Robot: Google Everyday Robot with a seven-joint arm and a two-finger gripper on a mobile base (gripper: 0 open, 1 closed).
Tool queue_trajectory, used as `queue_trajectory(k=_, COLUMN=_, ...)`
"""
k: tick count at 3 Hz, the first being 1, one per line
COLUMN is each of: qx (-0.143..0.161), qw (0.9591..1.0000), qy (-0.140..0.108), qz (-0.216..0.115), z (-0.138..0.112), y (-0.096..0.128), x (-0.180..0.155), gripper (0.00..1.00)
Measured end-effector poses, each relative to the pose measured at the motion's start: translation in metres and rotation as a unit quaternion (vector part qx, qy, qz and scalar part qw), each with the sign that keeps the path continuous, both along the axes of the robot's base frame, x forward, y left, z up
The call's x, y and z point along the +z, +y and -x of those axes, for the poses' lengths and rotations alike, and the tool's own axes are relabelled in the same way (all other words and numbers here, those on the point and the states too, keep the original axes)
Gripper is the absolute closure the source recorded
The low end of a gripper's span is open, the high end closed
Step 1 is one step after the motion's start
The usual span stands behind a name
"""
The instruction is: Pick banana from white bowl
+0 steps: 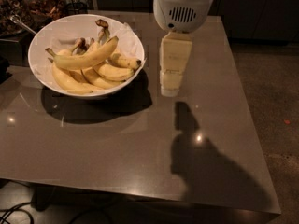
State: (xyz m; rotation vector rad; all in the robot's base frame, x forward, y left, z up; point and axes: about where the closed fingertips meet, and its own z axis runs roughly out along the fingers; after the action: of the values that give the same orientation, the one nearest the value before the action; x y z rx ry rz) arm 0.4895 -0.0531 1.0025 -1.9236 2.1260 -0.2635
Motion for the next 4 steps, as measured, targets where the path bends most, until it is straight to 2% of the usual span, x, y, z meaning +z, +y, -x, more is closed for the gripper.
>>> queue_trajectory(k=2, qx=0.044, qw=0.999, qy=0.005, qz=0.0, z=-0.046, y=0.075, x=0.0, gripper=0.0)
queue_trajectory(k=4, qx=0.078, qw=0.9968, qy=0.012, qz=0.012, z=-0.082, y=0.13, x=-0.02, gripper=0.02)
